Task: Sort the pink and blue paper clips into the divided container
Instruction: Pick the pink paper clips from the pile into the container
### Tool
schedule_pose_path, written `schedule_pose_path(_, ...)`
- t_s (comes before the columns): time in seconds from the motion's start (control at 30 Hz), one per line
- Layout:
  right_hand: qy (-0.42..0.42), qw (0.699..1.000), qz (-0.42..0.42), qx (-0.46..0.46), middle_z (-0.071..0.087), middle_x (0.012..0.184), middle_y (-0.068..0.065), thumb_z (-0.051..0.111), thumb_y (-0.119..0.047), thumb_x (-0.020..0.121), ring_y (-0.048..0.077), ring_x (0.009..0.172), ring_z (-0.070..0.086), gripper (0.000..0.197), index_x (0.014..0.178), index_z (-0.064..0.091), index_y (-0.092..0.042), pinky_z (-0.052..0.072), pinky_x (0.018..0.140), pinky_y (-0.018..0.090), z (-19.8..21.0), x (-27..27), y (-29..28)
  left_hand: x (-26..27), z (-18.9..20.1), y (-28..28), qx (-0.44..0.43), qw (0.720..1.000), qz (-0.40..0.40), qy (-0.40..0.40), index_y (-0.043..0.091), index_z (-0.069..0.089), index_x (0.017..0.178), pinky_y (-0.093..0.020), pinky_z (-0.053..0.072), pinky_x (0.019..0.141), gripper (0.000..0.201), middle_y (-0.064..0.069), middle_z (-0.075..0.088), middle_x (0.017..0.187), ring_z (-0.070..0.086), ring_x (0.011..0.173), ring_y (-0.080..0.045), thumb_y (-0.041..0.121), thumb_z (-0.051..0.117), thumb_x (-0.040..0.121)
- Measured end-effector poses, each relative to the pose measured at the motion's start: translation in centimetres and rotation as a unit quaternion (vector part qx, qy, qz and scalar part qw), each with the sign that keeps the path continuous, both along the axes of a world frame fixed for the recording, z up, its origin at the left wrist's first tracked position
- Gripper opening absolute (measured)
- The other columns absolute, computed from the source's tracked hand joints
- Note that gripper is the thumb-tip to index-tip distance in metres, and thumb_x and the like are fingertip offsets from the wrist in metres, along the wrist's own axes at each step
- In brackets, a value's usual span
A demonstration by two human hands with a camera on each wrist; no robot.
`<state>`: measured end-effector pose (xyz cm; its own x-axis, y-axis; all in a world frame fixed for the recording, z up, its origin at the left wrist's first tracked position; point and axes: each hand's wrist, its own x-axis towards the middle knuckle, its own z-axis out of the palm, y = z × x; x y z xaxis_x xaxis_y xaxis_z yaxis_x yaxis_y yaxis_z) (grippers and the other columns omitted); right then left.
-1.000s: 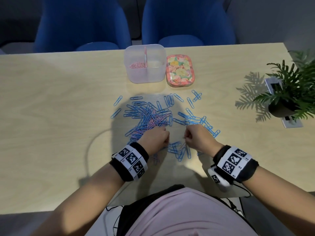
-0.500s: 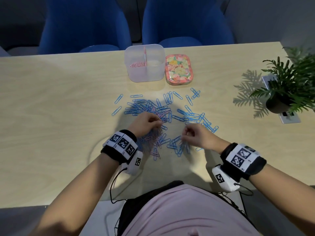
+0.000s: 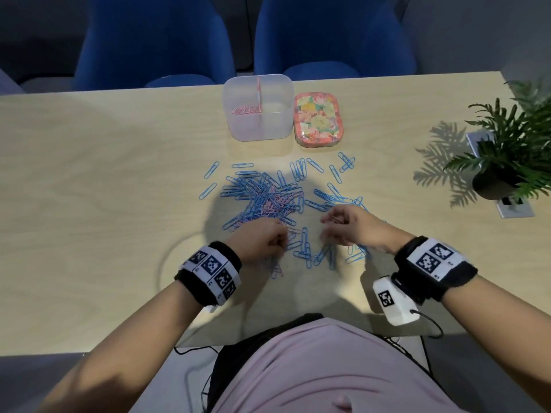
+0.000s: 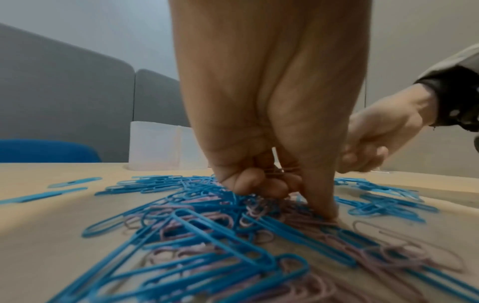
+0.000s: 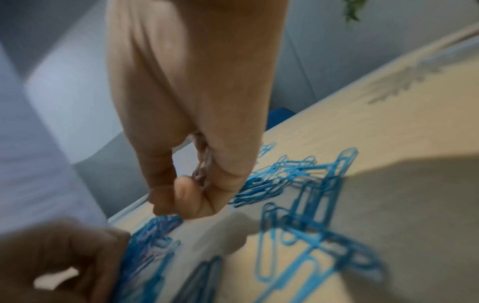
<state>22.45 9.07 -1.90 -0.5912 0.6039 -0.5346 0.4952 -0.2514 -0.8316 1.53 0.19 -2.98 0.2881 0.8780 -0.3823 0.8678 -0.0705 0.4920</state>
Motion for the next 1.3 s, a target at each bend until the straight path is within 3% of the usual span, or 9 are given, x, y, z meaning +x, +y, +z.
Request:
schedule_pose_path(0.1,0.023,0.997,-0.056,-0.055,0.056,0.063,0.005,0.044,0.007,0.089,0.007,0.039,0.047,0.021,0.086,0.057,-0.010,0.032,0.037,0.017,0.0,-1.7,0.2,-0.2,-0.1,0.0,0.012,1.000,0.012,-0.004,0.011,0.063,0.095,-0.026,0.037,0.079,0.012,-0.006,0.058,0.105,0.053,0.101,-0.020,0.016,0.060,0.085)
schedule_pose_path(0.27,-0.106,0.959,0.097,0.245,0.050,0.066,-0.006,0.067,-0.019,0.081,0.005,0.058,0.045,0.010,0.083,0.063,-0.010,0.034,0.056,0.022,-1.5,-4.9,-0.2,-0.7,0.3,0.0,0.046,0.999,0.009,0.020,0.012,0.062,0.100,-0.029,0.039,0.080,0.016,-0.006,0.057,0.106,0.051,0.102,-0.020,0.019,0.061,0.085)
schedule_pose_path(0.4,-0.194,0.911,0.186,0.313,0.059,0.086,0.002,0.064,-0.024,0.082,0.020,0.083,0.053,0.013,0.086,0.059,-0.013,0.037,0.069,0.029,-2.8,-5.9,-0.8,-0.9,0.0,-0.2,0.051,0.998,0.012,0.027,0.010,0.063,0.096,-0.029,0.037,0.079,0.013,-0.007,0.057,0.104,0.051,0.103,-0.022,0.017,0.056,0.087)
schedule_pose_path(0.6,-0.126,0.963,0.105,0.215,0.050,0.059,-0.007,0.063,-0.008,0.082,0.001,0.050,0.047,0.025,0.062,0.051,-0.017,0.034,0.049,0.010,-1.9,-4.3,0.6,-1.6,0.1,-0.5,0.067,0.997,0.025,0.027,0.011,0.060,0.104,-0.030,0.036,0.080,0.017,-0.008,0.056,0.107,0.050,0.104,-0.023,0.016,0.056,0.088)
schedule_pose_path(0.8,-0.017,0.997,-0.073,0.027,0.056,0.060,0.006,0.037,0.008,0.090,0.000,0.033,0.043,0.027,0.083,0.056,-0.011,0.031,0.037,0.014,-0.5,-3.3,0.8,-1.1,-0.2,-0.5,0.090,0.994,-0.025,0.055,0.015,0.062,0.106,-0.029,0.037,0.080,0.019,-0.005,0.057,0.111,0.048,0.109,-0.021,0.022,0.052,0.091)
schedule_pose_path(0.9,-0.081,0.974,0.056,0.204,0.049,0.058,-0.005,0.054,-0.004,0.085,0.000,0.043,0.045,0.013,0.081,0.064,-0.012,0.033,0.047,0.013,-0.8,-4.3,-0.2,-1.2,-0.3,-0.1,0.094,0.995,-0.016,0.028,0.014,0.065,0.100,-0.030,0.039,0.080,0.016,-0.004,0.057,0.102,0.049,0.102,-0.021,0.021,0.056,0.089)
schedule_pose_path(1.0,-0.159,0.927,0.172,0.293,0.052,0.070,-0.007,0.063,-0.021,0.079,0.013,0.068,0.053,0.005,0.083,0.061,-0.024,0.038,0.063,0.028,-2.0,-5.1,-1.5,-2.0,0.1,0.0,0.077,0.993,0.056,-0.070,0.013,0.072,0.091,-0.027,0.040,0.073,0.013,0.003,0.050,0.084,0.050,0.082,-0.014,0.023,0.066,0.083)
schedule_pose_path(1.13,-0.221,0.912,0.156,0.308,0.060,0.083,-0.001,0.060,-0.020,0.080,0.023,0.084,0.057,0.006,0.086,0.060,-0.019,0.037,0.067,0.028,-2.4,-4.1,-0.9,-3.8,0.8,-0.1,0.042,0.944,0.224,-0.238,0.022,0.067,0.080,-0.010,0.040,0.064,0.004,0.012,0.056,0.073,0.050,0.065,0.003,0.021,0.066,0.084)
schedule_pose_path(1.3,-0.240,0.905,0.076,0.343,0.056,0.070,-0.004,0.053,-0.019,0.080,0.027,0.079,0.057,0.006,0.082,0.054,-0.023,0.036,0.063,0.029,-1.3,-2.7,-0.2,-4.8,1.2,-0.7,-0.095,0.832,0.376,-0.398,0.015,0.059,0.077,-0.007,0.047,0.054,0.017,0.004,0.059,0.069,0.056,0.059,0.002,0.014,0.052,0.093)
